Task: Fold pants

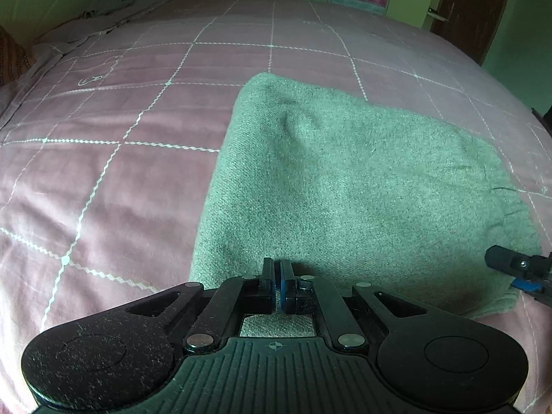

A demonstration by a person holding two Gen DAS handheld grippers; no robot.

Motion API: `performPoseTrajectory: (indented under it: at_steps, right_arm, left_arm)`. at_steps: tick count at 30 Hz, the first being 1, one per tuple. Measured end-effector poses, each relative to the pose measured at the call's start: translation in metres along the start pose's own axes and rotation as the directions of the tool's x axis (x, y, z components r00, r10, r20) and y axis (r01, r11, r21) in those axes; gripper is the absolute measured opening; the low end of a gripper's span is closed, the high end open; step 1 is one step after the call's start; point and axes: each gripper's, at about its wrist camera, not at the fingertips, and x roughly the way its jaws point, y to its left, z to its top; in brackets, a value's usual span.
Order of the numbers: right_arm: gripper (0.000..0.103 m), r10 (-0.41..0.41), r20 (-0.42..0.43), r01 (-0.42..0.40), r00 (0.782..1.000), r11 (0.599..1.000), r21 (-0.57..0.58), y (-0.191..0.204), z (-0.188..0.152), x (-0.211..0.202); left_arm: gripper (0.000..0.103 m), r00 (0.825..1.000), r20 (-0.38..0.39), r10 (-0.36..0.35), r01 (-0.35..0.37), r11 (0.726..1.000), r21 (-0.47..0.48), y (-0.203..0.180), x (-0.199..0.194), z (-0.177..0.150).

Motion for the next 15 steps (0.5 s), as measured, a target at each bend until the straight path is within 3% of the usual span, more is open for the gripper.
performPoseTrajectory:
  at_steps: [3, 7, 11, 15]
  right_arm:
    - [0.049, -0.006, 0.012, 0.006, 1.0, 1.0, 0.001, 0.005, 0.004, -0.009]
    - [0.045, -0.027, 0.085, 0.03, 0.996, 0.999, -0.033, 0.009, 0.003, -0.04]
    - [0.04, -0.071, 0.253, 0.126, 0.965, 0.97, -0.207, 0.045, 0.011, -0.06]
    - [0.032, -0.1, 0.224, 0.186, 0.969, 0.894, -0.406, 0.074, 0.008, -0.036]
  left_arm:
    - [0.003, 1.0, -0.002, -0.018, 0.018, 0.999, -0.028, 0.005, -0.008, 0.002]
    - [0.003, 1.0, 0.026, -0.015, 0.016, 0.999, -0.031, 0.004, -0.021, 0.003]
    - [0.003, 1.0, 0.015, -0.008, 0.009, 1.0, -0.019, -0.001, -0.015, 0.0]
    - [0.003, 1.0, 0.027, 0.017, -0.018, 1.0, 0.022, -0.01, -0.01, -0.012]
